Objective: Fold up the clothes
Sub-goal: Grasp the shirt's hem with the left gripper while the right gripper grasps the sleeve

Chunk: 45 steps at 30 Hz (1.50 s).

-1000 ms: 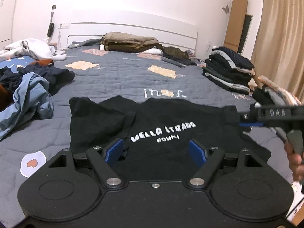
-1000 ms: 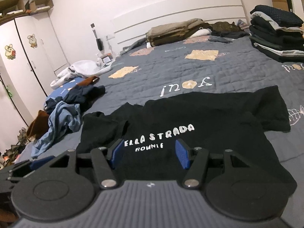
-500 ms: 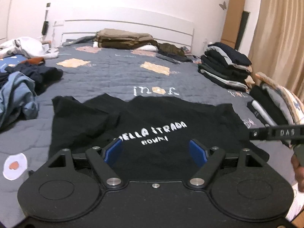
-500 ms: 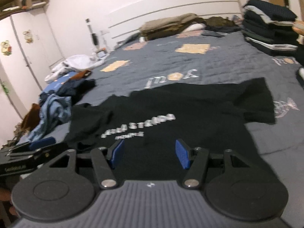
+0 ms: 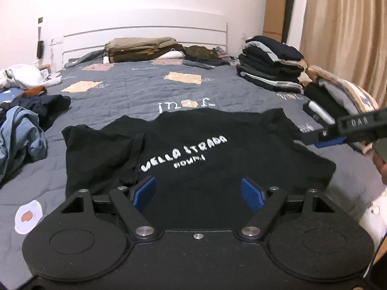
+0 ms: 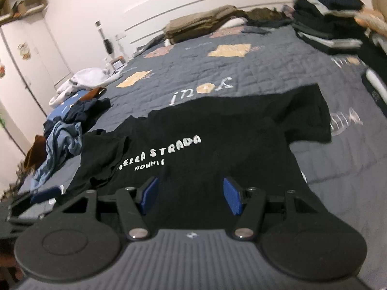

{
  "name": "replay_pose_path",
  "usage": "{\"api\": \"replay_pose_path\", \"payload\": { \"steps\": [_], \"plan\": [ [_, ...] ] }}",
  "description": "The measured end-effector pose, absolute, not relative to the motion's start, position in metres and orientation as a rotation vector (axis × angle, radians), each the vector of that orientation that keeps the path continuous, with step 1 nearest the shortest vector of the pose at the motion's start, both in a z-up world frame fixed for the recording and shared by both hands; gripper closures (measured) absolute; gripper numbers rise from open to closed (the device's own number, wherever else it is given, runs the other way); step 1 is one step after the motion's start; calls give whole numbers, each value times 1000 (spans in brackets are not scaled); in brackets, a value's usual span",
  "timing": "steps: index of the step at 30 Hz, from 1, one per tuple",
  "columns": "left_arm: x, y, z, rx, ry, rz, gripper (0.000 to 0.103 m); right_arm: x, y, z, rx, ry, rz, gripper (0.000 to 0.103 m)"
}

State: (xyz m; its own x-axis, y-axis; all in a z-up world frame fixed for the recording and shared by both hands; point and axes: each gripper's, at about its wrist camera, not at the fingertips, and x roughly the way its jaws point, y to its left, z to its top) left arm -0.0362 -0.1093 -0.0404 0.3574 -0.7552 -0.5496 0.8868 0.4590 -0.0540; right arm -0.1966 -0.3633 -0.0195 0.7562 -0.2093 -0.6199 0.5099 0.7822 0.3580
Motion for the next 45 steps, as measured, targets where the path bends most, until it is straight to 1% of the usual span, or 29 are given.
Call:
{"api": "replay_pose_path", "payload": {
  "steps": [3, 6, 14, 22, 24, 25, 26, 33, 34, 35, 36, 37, 41, 45],
  "plan": [
    [-46, -98, -40, 312, 535, -1085, 27, -212, -360, -28, 590, 584, -422, 44],
    [-54, -87, -41, 358, 517, -1089, 27, -223, -351, -35, 579, 595, -426, 44],
    [-73, -72, -61, 512, 480, -1084, 27, -247, -340, -51, 626, 605, -450, 44],
    [-96, -69, -86, 693, 368, -1123, 27, -261, -340, -72, 803, 587, -458, 44],
    [-98, -73, -92, 731, 370, -1137, 30, -259, -341, -78, 856, 578, -443, 44],
    [-99, -74, -95, 745, 381, -1152, 37, -259, -342, -81, 878, 573, -440, 44],
    [-100, -76, -98, 761, 377, -1158, 40, -258, -343, -83, 891, 571, -447, 44],
    [-104, -88, -117, 848, 343, -1140, 40, -254, -354, -98, 975, 540, -492, 44],
    [-103, -89, -118, 854, 338, -1136, 45, -253, -356, -98, 973, 540, -503, 44],
    [-101, -90, -119, 852, 343, -1137, 59, -251, -357, -99, 966, 531, -517, 44],
    [-98, -90, -119, 849, 355, -1133, 64, -250, -358, -100, 959, 522, -532, 44],
    [-96, -91, -118, 841, 368, -1127, 65, -249, -359, -102, 962, 517, -533, 43],
    [-94, -90, -121, 852, 364, -1121, 64, -242, -367, -118, 1048, 548, -543, 43],
    [-96, -90, -127, 890, 354, -1110, 63, -238, -370, -128, 1091, 529, -570, 41]
  ]
}}
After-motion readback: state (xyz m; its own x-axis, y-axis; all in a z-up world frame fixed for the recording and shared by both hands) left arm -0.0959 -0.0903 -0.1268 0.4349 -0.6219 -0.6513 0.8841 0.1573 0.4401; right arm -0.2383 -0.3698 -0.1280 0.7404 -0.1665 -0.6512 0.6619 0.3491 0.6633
